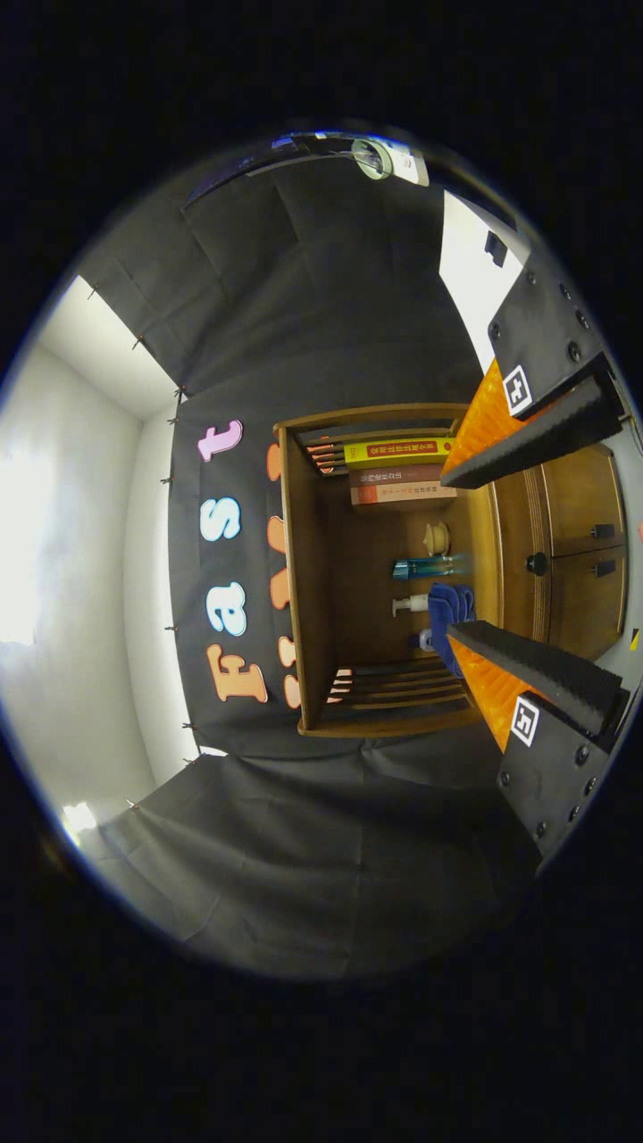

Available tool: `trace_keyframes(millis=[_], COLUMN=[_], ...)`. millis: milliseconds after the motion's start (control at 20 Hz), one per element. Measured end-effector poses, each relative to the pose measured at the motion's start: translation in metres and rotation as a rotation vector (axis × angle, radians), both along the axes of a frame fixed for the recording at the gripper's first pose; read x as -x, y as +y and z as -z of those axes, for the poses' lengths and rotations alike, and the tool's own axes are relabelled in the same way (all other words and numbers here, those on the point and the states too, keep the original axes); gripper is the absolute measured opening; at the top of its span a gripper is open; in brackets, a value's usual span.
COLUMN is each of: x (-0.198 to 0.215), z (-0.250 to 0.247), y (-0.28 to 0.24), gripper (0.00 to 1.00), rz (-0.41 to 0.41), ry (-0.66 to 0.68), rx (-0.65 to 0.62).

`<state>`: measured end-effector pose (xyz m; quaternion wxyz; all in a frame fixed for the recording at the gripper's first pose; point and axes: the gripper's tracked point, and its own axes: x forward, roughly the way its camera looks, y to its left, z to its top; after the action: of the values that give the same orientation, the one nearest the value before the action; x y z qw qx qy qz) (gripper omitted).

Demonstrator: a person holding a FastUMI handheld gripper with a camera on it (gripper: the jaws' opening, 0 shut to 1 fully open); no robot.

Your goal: Pull open the drawer, take out the items inside it, and place them on the countertop above the cabinet.

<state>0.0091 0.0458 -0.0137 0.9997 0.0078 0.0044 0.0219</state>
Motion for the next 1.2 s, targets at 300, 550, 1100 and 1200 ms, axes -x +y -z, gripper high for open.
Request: trace_keyframes(millis=[300,550,1100,1200], x=[-0.023,-0.065,-0.127,-0.138], z=[0.022,0.099,0.291,0.309], y=[0.023,0.04,0.013,0.004], gripper=[0.98,0.98,0.98,0.98], rz=[-0.04,-0.068,-0.054,-0.046], ry=[-0.048,0.006,0.192,0.214], rx=[0.035,0.132,0.121,0.139])
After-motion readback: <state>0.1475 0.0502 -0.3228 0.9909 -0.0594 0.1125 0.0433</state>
